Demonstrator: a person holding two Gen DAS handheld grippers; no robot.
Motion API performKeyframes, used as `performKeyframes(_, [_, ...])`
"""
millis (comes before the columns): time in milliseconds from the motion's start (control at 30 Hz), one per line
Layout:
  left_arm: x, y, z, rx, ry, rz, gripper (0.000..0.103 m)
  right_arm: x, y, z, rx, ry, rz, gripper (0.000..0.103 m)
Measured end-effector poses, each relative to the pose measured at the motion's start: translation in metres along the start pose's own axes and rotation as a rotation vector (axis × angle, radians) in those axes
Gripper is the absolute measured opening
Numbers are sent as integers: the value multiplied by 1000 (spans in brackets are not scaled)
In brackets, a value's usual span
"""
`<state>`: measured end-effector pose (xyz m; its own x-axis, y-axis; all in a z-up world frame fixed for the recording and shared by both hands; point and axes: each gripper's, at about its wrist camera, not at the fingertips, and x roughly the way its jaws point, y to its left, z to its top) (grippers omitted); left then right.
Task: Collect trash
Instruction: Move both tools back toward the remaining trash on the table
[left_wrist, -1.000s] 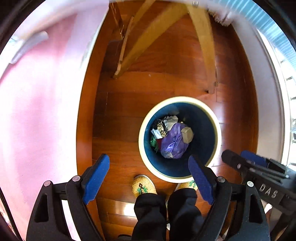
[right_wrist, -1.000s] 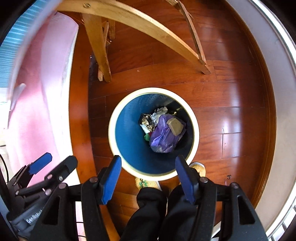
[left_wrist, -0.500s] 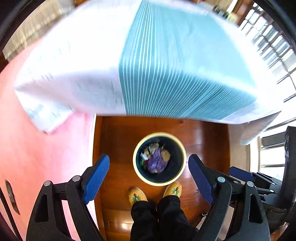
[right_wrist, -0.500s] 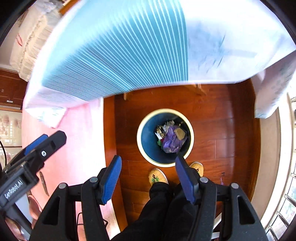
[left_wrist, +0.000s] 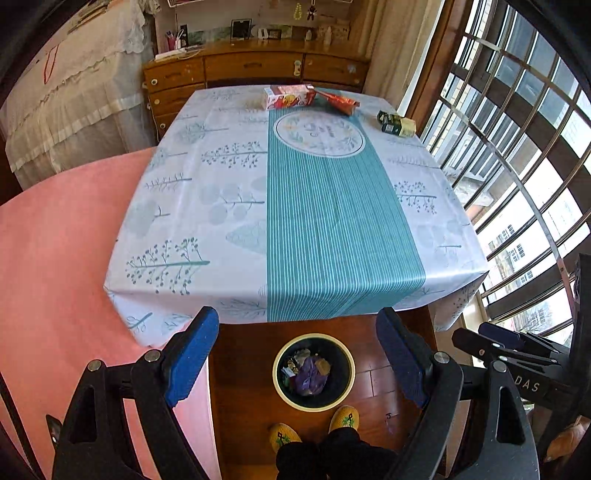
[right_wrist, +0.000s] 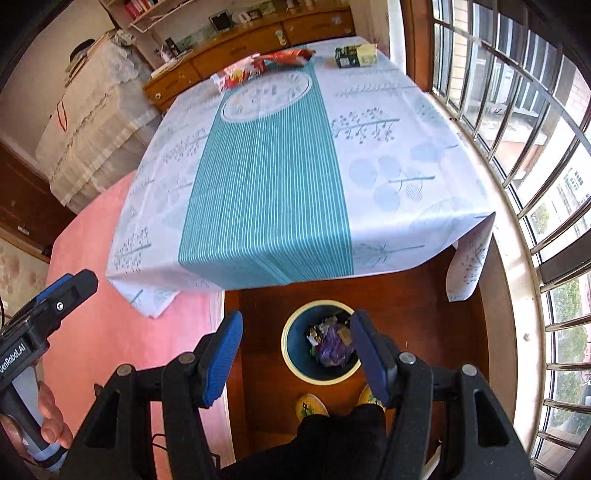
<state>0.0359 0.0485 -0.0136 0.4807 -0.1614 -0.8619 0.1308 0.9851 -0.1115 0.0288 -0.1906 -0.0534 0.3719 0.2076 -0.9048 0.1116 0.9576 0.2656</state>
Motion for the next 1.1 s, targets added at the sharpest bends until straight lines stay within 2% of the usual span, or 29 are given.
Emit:
performKeyframes(267, [-41, -12, 39, 83, -105, 4, 86, -36, 14, 32, 9, -126, -16, 62])
performKeyframes(400, [-50, -16, 61, 132, -158, 18, 86, -44, 20, 46, 0, -149, -15, 62])
performKeyframes(567, [-48, -22, 90, 148, -182, 16, 87, -43, 15, 68, 7, -160, -6, 62])
performKeyframes(700, [-33, -33, 113, 178, -190, 28, 89, -33, 4, 97, 5, -165, -6, 62])
performKeyframes(867, [2, -58, 151, 242, -196, 88, 92, -7, -23, 156, 8, -158, 10, 62])
performKeyframes(1000, [45, -84, 200, 296, -188, 157, 92, 25, -54, 216, 22, -128, 54, 62])
performKeyframes(1100, [89, -109, 244, 344, -149, 214, 92, 53, -80, 264, 35, -78, 72, 62])
